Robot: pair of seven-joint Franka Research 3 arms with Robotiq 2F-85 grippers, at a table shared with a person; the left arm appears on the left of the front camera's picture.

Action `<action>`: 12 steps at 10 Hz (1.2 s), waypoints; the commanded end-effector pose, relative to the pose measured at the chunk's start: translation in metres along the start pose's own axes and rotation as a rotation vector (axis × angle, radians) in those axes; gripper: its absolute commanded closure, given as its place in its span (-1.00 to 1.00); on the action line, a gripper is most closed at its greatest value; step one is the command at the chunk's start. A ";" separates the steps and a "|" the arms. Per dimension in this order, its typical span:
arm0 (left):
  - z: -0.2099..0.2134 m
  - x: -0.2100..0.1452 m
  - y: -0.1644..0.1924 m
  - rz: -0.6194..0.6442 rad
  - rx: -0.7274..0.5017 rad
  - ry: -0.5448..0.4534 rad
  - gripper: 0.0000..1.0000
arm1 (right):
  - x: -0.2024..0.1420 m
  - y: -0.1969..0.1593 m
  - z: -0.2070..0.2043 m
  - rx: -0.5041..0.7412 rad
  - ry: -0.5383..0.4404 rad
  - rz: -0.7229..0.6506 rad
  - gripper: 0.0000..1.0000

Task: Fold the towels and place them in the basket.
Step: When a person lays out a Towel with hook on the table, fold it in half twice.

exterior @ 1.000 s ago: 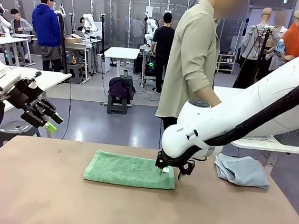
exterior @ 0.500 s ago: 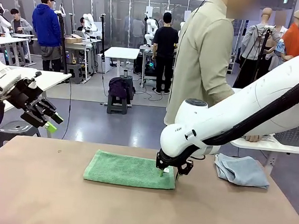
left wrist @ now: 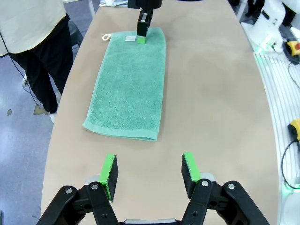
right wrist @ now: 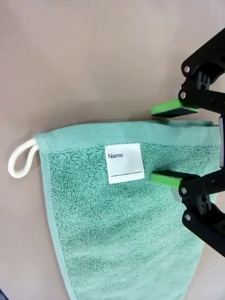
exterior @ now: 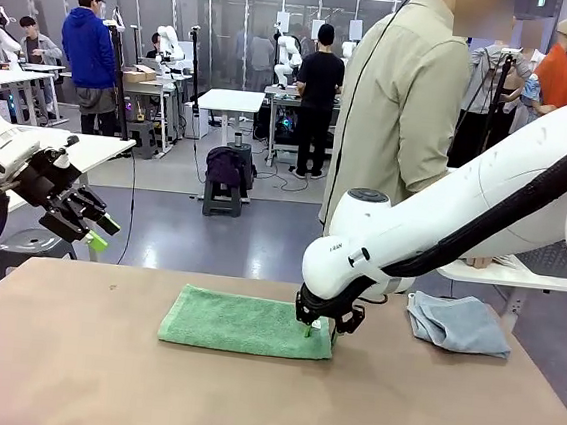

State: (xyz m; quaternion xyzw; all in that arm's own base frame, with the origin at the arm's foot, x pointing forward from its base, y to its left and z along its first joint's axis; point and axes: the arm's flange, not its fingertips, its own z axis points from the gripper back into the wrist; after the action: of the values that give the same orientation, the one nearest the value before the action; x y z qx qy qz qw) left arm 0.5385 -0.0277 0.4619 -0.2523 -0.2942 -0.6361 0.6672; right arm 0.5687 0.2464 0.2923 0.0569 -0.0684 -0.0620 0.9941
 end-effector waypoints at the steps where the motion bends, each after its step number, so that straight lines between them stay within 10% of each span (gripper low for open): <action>1: 0.002 0.001 -0.003 -0.002 0.002 -0.002 -0.40 | 0.002 0.007 -0.002 -0.040 -0.007 -0.031 0.20; 2: 0.002 0.001 -0.003 -0.002 0.002 -0.002 -0.40 | 0.002 0.006 -0.001 -0.037 -0.007 -0.034 0.56; 4: 0.002 0.001 -0.003 -0.002 0.002 -0.002 -0.40 | 0.001 0.005 -0.001 -0.037 -0.012 -0.033 0.53; 5: 0.002 0.001 -0.003 -0.002 0.002 -0.002 -0.40 | 0.000 0.004 -0.002 -0.037 -0.010 -0.034 0.99; 12: 0.002 0.001 -0.003 -0.002 0.002 -0.002 -0.40 | 0.012 -0.020 0.034 -0.112 -0.063 0.065 1.00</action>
State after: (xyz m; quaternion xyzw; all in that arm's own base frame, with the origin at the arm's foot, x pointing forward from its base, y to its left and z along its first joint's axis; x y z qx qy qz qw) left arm 0.5385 -0.0276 0.4619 -0.2523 -0.2942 -0.6360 0.6673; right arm 0.5781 0.2222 0.3096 0.0234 -0.0900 -0.0472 0.9945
